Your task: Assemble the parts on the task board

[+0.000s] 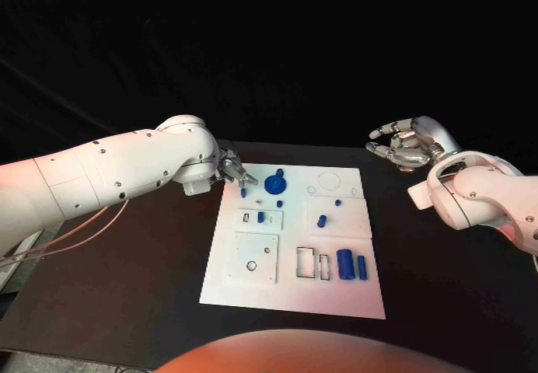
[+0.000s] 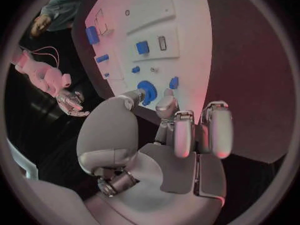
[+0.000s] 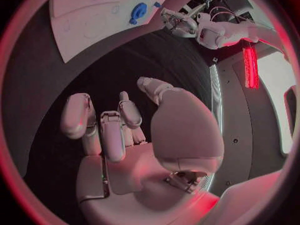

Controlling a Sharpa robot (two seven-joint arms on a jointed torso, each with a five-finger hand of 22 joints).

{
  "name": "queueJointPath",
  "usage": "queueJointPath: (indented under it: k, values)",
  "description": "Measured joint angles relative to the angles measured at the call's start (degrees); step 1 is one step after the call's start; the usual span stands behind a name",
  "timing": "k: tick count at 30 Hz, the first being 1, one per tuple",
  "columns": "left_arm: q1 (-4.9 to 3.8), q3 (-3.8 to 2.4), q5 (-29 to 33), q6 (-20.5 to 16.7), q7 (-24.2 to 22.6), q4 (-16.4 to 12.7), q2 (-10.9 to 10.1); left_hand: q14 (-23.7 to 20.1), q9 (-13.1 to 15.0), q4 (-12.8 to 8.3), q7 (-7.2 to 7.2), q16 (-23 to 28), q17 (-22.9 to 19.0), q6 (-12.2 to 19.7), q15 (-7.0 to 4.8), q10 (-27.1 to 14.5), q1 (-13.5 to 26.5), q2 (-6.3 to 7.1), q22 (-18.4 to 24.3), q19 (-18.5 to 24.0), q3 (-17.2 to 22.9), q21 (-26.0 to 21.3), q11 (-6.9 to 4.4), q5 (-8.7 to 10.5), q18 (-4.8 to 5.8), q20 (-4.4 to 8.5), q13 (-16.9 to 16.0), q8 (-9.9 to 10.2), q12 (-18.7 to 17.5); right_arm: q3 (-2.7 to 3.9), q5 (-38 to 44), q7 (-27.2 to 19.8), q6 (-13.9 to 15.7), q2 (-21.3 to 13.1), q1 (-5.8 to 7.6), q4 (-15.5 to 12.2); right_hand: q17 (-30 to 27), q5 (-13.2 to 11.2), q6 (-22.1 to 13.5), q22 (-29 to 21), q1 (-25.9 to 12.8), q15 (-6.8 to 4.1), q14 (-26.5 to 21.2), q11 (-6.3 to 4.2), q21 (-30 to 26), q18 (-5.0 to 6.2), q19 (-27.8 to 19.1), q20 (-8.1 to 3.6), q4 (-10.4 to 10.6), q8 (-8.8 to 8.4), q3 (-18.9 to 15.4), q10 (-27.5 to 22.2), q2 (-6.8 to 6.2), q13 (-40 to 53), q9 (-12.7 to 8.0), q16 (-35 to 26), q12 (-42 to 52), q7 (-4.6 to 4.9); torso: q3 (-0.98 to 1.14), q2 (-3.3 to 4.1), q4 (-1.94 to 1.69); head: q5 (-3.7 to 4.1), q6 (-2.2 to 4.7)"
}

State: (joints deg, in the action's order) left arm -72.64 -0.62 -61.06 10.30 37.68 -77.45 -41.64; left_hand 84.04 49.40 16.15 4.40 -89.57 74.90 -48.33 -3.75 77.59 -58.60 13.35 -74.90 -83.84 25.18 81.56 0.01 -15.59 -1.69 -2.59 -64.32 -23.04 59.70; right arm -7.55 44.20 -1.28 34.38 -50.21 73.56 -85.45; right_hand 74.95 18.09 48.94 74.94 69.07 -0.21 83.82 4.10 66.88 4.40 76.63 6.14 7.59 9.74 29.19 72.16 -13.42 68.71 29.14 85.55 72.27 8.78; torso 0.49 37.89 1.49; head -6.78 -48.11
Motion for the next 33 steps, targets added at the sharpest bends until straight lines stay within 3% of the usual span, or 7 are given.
queueJointPath:
  k: [17,33]
  values:
    - [0.0,0.1,-2.7,0.1,-0.8,4.5,1.8,0.0,-0.6,0.4,0.0,0.0,0.0,0.0,0.0,0.0,-0.9,-0.94,0.0,0.0,-1.7,0.0,0.0,0.42,0.0,0.01,0.0,0.2,0.2,0.0,0.0,0.0,0.0,0.0,-0.01,-0.2,0.0,0.0,0.0,0.0,-0.5,0.0,0.0,0.0,0.0,0.0,0.0,0.0,0.0,0.0,0.0,0.0,-0.07,0.0,0.1,0.0,0.0,0.0,0.03,0.02,0.07,-0.03,-0.26]
    - [0.13,0.97,-2.9,3.0,-0.6,7.2,3.8,0.0,-1.0,0.4,-0.11,0.0,0.0,-0.3,-0.01,0.0,-1.7,-1.71,0.0,0.0,-2.4,0.0,0.0,-0.39,-0.01,0.01,0.3,0.2,0.2,0.0,0.0,0.0,0.0,0.0,-0.01,-0.3,0.0,0.0,0.0,0.0,-0.5,0.0,0.0,0.0,0.0,0.0,0.0,0.0,-0.2,0.0,0.2,0.0,-0.08,0.0,0.1,0.0,0.0,0.0,0.03,-0.04,0.1,-0.12,-0.49]
